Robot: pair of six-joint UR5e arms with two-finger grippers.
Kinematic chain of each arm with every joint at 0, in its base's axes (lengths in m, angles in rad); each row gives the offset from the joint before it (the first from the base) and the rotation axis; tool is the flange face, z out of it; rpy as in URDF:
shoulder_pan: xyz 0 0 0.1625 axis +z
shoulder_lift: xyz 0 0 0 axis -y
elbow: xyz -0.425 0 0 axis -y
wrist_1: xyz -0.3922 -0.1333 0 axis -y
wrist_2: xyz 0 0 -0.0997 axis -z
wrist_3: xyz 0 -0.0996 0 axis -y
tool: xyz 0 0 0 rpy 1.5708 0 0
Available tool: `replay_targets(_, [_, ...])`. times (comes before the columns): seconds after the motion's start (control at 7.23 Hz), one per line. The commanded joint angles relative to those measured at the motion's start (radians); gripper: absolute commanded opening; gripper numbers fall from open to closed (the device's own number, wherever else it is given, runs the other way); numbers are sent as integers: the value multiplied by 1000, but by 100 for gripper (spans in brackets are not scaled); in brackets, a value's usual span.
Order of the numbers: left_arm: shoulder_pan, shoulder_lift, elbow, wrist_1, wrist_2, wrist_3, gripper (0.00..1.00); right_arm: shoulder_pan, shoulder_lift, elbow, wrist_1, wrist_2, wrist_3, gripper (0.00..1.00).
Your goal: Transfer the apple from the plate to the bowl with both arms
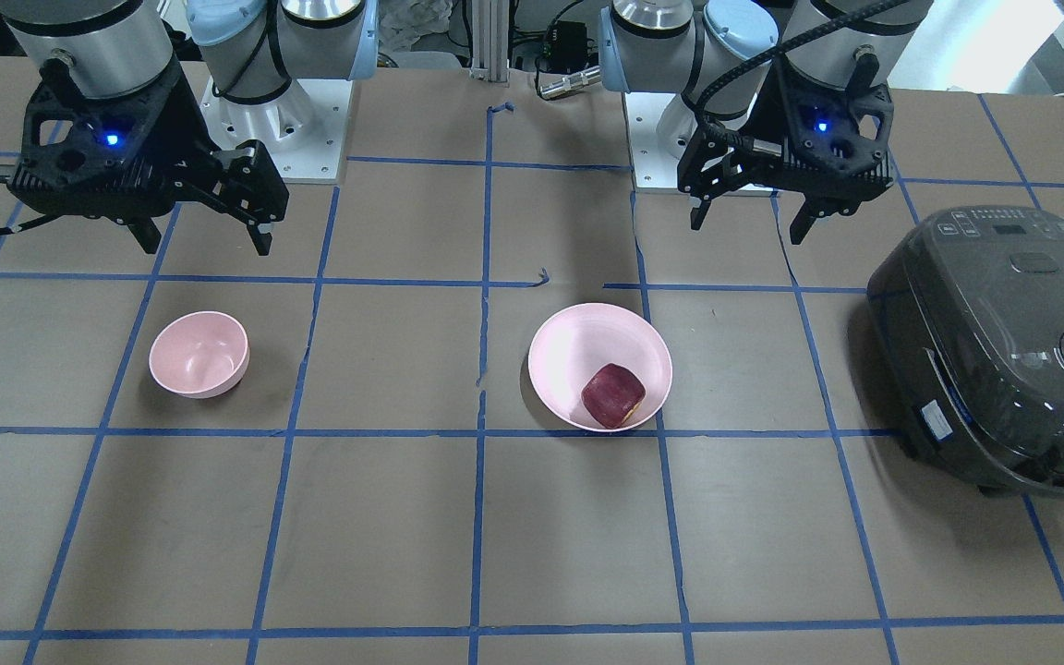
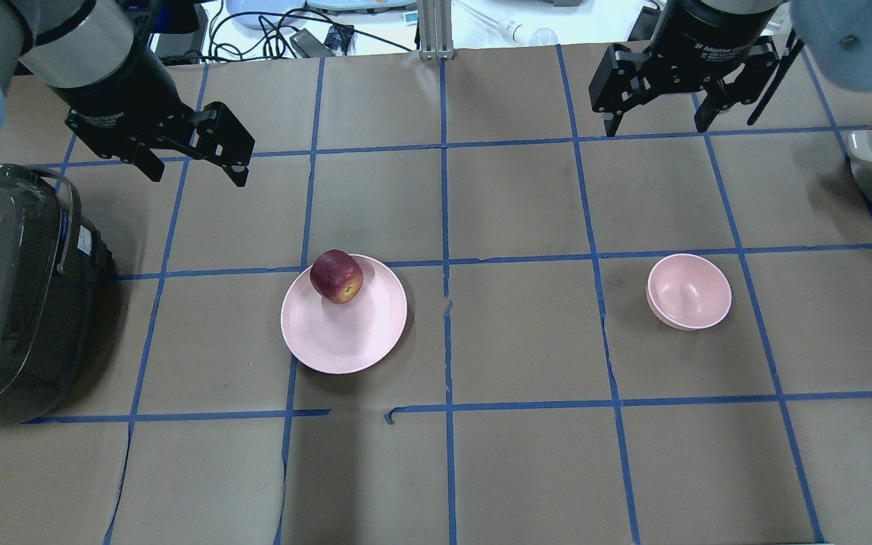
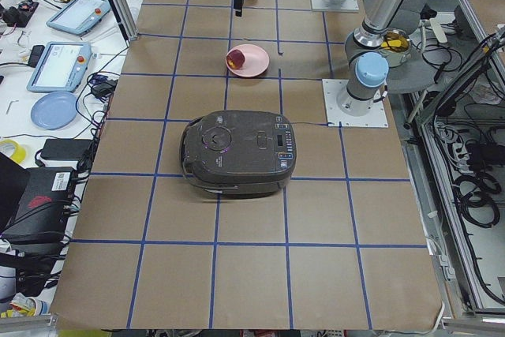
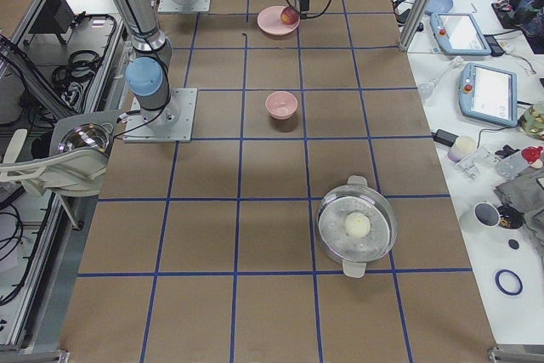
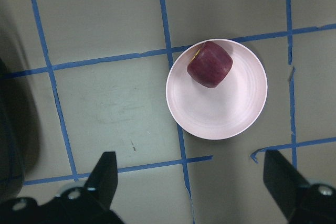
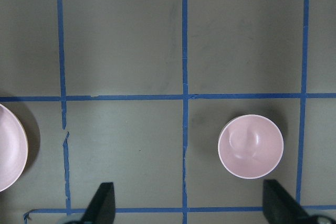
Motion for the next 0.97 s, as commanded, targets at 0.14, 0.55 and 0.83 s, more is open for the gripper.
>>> replay_targets(0.14, [-1, -3, 2, 13, 2, -4, 100, 0, 1, 0, 0, -2, 0, 100])
replay_targets(0.55, [1, 3, 3, 11, 4, -5, 100, 0, 0, 0, 3, 1, 0, 100])
replay_targets(0.83, [-16, -14, -33, 13, 2, 52, 100, 2, 1, 0, 2, -2, 2, 100])
